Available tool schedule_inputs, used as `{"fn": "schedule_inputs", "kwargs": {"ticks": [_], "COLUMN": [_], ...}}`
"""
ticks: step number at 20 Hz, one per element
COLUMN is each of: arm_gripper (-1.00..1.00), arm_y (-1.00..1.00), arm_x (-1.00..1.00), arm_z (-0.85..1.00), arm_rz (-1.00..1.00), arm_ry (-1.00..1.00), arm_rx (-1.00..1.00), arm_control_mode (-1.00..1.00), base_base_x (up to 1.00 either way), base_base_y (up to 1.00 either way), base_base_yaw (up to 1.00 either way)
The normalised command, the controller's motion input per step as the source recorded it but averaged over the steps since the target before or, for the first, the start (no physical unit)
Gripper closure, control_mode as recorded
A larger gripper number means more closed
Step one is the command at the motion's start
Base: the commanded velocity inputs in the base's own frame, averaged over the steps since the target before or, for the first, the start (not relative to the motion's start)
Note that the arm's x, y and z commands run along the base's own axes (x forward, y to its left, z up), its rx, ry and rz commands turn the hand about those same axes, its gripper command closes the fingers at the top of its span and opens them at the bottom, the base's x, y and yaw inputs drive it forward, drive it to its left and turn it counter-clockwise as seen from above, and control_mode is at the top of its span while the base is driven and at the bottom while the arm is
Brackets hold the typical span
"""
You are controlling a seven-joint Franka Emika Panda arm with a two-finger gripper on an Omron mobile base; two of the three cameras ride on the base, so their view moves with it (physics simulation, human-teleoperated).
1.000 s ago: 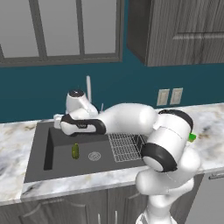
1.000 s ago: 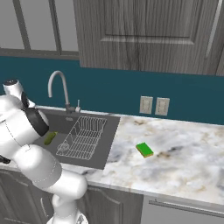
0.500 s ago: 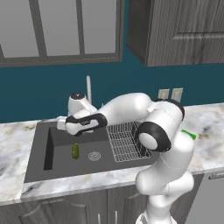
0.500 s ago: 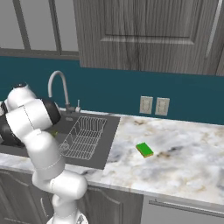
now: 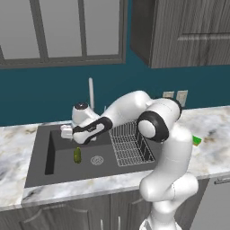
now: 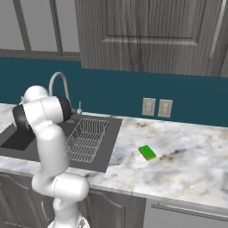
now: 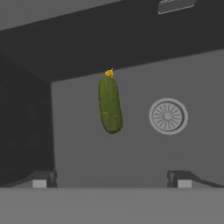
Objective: Turn on the sink faucet. Then move the cucumber from the counter to the sink. Turn off the sink. Move the vegetable from the sink to the pot next to the stove. Finally move the pot to the front right burner.
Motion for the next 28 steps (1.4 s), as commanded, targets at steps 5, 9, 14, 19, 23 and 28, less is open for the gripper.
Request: {"fn": "schedule_inputs", "kwargs": {"ticks": [5, 9, 14, 19, 23, 28], "arm_gripper": [-1.00, -1.00, -1.00, -1.00, -1.00, -1.00], "arm_y": [-0.01, 0.00, 0.00, 0.00, 0.00, 0.00], "arm_x": [0.24, 0.26, 0.28, 0.20, 0.23, 0.29], "arm_z": [-0.44, -0.42, -0.44, -0.44, -0.40, -0.30], "arm_rz": [0.00, 0.00, 0.00, 0.00, 0.00, 0.00], "arm_ry": [0.00, 0.02, 0.04, 0.06, 0.05, 0.05], "arm_rx": [0.00, 0.00, 0.00, 0.00, 0.00, 0.00], "arm_control_mode": [-1.00, -1.00, -1.00, -1.00, -1.00, -1.00], "base_base_x": [0.00, 0.00, 0.00, 0.00, 0.00, 0.00], "base_base_y": [0.00, 0.00, 0.00, 0.00, 0.00, 0.00], "base_base_yaw": [0.00, 0.00, 0.00, 0.00, 0.00, 0.00]}}
